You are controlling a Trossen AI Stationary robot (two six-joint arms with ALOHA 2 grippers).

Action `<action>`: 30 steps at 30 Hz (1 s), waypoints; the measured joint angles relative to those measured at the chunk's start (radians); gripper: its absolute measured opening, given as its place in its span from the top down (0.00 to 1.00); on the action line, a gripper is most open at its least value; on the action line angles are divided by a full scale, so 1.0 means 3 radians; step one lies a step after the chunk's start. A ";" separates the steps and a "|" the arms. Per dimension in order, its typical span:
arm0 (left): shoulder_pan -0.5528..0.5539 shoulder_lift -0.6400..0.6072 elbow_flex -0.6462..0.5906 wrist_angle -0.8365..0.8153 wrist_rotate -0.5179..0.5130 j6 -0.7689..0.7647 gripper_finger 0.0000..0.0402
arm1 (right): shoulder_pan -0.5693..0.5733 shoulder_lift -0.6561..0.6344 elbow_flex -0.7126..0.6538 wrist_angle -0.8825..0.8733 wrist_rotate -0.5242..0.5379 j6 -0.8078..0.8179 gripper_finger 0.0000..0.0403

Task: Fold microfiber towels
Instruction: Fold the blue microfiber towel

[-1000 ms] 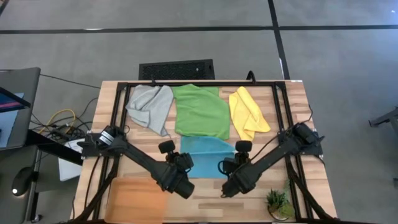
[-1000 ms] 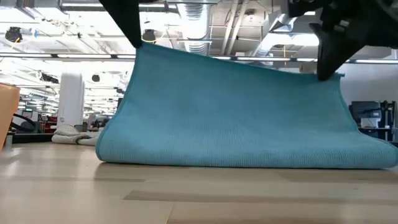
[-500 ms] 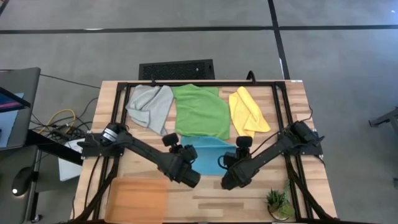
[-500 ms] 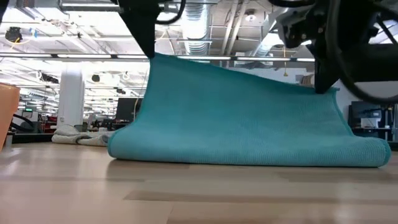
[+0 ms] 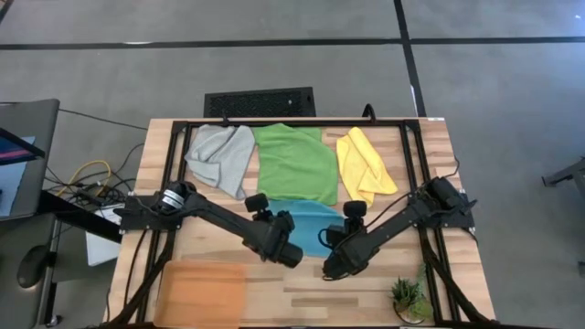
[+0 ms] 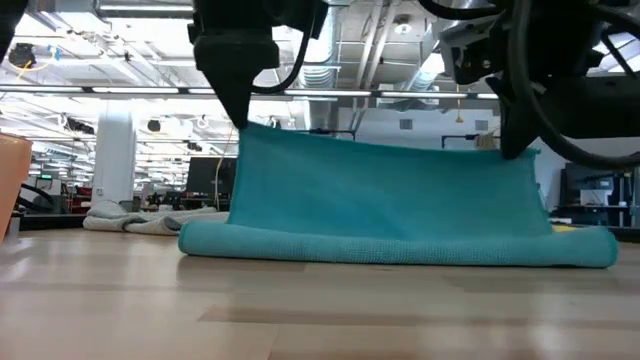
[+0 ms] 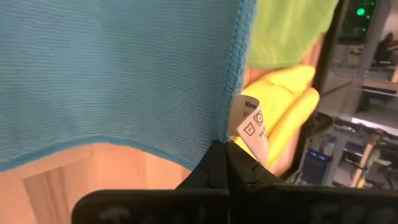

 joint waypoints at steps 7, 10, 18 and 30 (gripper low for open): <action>0.0094 -0.0008 -0.0258 0.0014 0.0030 -0.0063 1.00 | -0.0111 0.0000 0.0000 0.0025 0.0107 -0.0104 1.00; 0.0162 -0.0006 -0.0437 0.0058 0.0140 -0.0005 1.00 | -0.0156 0.0000 0.0001 0.0044 0.0127 -0.0182 1.00; 0.0247 0.0003 -0.0636 0.0145 0.0126 0.0065 1.00 | -0.0208 0.0000 0.0003 0.0055 0.0110 -0.0217 1.00; 0.0288 0.0003 -0.0636 0.0213 0.0064 0.0297 1.00 | -0.0260 0.0000 0.0003 0.0065 0.0061 -0.0216 0.99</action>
